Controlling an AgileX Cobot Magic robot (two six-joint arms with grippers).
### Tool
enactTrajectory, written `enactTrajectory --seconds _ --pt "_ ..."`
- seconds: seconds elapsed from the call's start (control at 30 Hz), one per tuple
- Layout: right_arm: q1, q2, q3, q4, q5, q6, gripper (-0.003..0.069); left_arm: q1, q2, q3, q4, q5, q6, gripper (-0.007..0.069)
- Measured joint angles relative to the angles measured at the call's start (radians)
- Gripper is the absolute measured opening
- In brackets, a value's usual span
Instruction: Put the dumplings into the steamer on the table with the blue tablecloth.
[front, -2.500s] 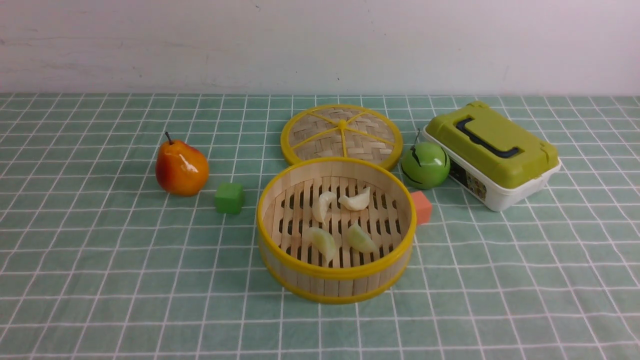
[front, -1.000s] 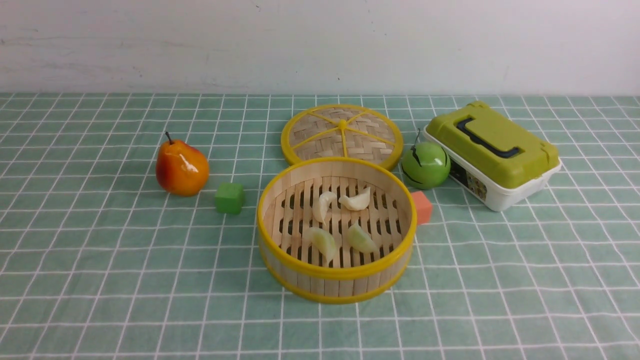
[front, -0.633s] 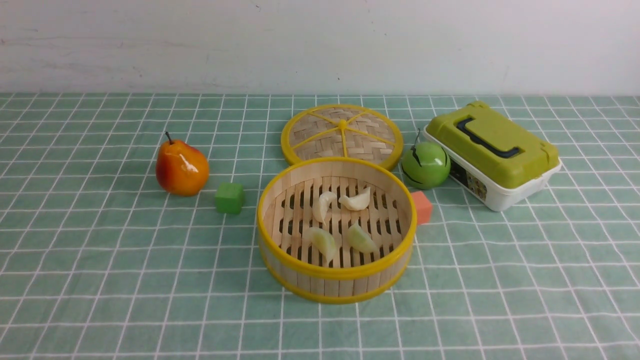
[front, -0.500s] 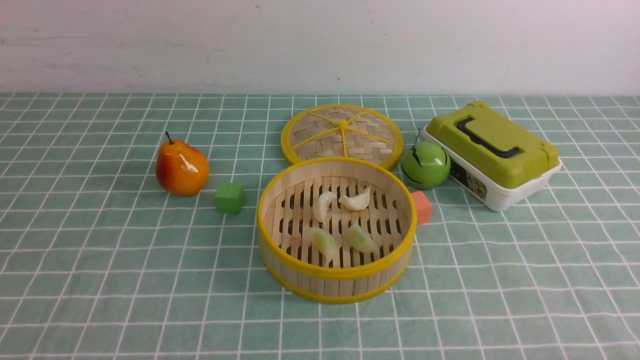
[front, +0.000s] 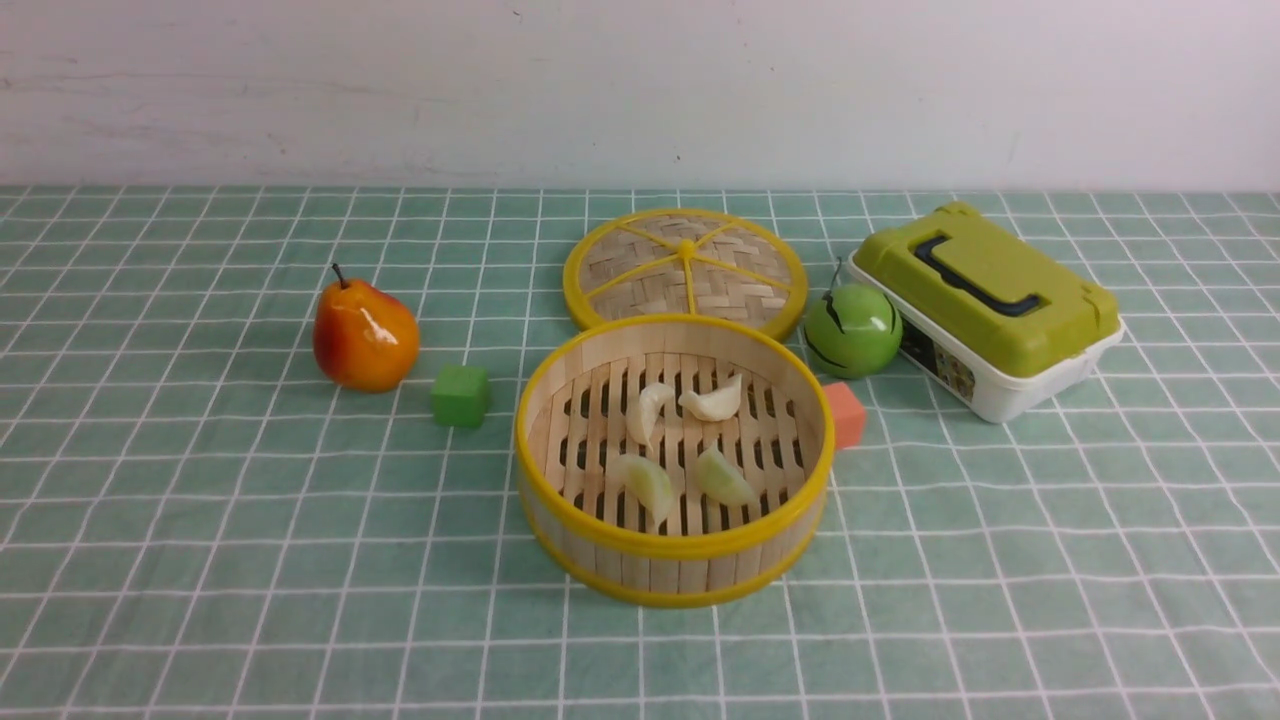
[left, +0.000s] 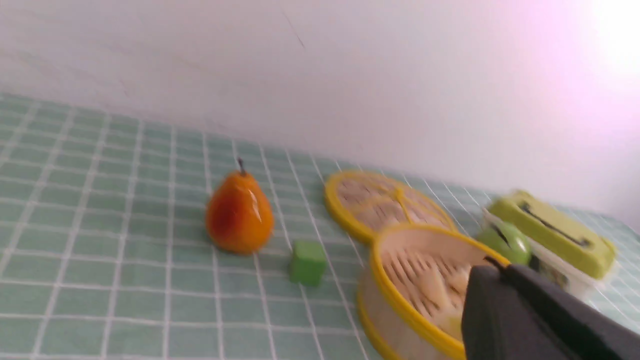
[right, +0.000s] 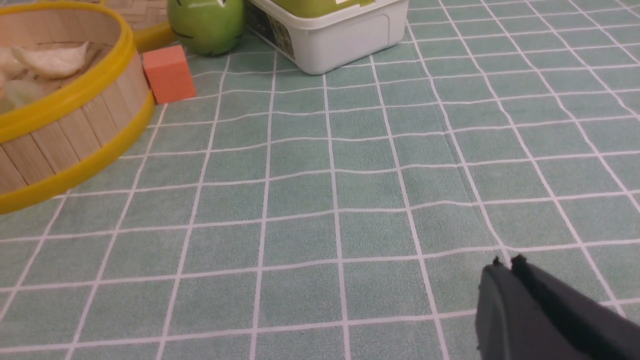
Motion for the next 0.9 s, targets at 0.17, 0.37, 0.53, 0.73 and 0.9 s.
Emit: enactTrajectory --seconds 0.17,0.37,0.53,0.73,0.9 --pt "0.000 0.000 0.000 0.000 0.000 0.000 0.0005 0.178 -0.049 0.179 0.000 -0.185 0.005 -0.0014" --pt "0.000 0.000 0.000 0.000 0.000 0.000 0.0013 0.255 -0.106 0.299 0.000 -0.117 0.006 -0.0014" --pt "0.000 0.000 0.000 0.000 0.000 0.000 0.0022 0.258 -0.106 0.313 0.005 0.008 0.027 -0.0014" --pt "0.000 0.000 0.000 0.000 0.000 0.000 0.0031 0.258 -0.106 0.315 0.005 0.102 0.061 -0.0014" --pt "0.000 0.000 0.000 0.000 0.000 0.001 0.0036 0.258 -0.106 0.316 0.005 0.107 0.067 -0.0014"
